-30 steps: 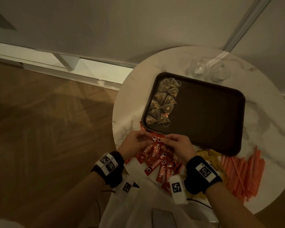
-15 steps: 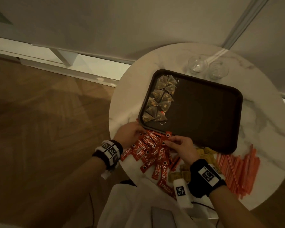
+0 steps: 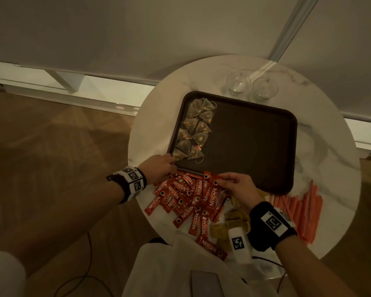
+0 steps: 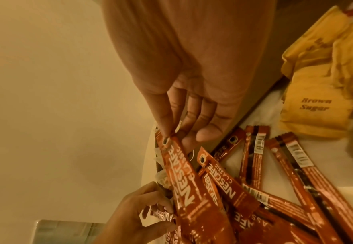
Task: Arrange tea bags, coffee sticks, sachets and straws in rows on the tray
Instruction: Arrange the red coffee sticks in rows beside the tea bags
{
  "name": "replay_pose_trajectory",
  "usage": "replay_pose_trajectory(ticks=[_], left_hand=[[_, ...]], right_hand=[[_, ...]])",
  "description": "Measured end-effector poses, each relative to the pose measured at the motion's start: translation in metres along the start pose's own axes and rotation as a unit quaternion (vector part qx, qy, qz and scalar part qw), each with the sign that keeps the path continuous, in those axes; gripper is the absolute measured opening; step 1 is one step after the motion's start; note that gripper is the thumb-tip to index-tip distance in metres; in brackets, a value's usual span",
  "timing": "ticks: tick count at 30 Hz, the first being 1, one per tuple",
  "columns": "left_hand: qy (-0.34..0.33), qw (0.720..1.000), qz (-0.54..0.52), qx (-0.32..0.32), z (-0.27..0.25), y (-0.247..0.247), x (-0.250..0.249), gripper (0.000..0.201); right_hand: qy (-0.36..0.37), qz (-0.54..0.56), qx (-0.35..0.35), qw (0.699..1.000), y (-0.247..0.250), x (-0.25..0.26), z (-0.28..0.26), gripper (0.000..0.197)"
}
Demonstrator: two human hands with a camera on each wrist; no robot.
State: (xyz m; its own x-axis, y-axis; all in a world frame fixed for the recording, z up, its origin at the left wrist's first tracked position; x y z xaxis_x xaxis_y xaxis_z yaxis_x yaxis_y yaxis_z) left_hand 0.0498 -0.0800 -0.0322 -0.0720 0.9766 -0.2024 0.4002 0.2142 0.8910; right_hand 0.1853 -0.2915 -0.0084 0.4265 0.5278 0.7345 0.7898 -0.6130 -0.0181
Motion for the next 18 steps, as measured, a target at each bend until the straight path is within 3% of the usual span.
replay_pose_trajectory(ticks=[2,5,8,11,13,16,18], left_hand=[[-0.008,1.000,-0.018,-0.017,0.000,0.005,0.002,0.015],[0.010,0.989,-0.079,-0.123,-0.008,0.022,0.009,0.010],[0.081,0.935,-0.278,-0.203,-0.021,0.041,-0.002,0.010],[0.177,0.828,-0.519,-0.116,-0.023,0.036,-0.033,0.015],[0.215,0.748,-0.625,-0.066,-0.019,0.026,-0.054,0.021],[0.259,0.600,-0.755,-0.047,-0.011,0.011,-0.080,0.028],[0.262,0.528,-0.806,-0.057,-0.006,0.003,-0.095,0.036]], right_hand=[[-0.002,-0.011,0.000,1.000,0.003,-0.003,-0.001,0.007],[0.006,-0.007,-0.008,1.000,0.002,-0.004,-0.005,0.011],[0.024,0.006,-0.001,1.000,-0.012,-0.001,-0.006,0.012],[0.029,0.042,0.015,0.999,-0.030,0.007,-0.005,0.012],[0.035,0.050,0.015,0.998,-0.038,0.011,-0.003,0.010],[0.051,0.053,-0.023,0.997,-0.037,0.010,0.000,0.009],[0.058,0.026,-0.041,0.997,-0.033,0.007,0.002,0.008]])
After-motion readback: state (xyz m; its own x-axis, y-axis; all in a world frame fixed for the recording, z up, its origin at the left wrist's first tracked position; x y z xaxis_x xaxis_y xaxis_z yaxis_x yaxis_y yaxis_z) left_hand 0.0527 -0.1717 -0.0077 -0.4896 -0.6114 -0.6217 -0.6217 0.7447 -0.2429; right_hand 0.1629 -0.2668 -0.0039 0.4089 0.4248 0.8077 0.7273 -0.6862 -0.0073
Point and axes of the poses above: each hand's wrist, its own z-axis towards the middle knuckle, its own y-axis out of the back of the hand, x = y × z, the point moved 4 cm from there along z, towards the middle knuckle, and after that the axes turned 1 degree about -z, right-handed, at the moved point
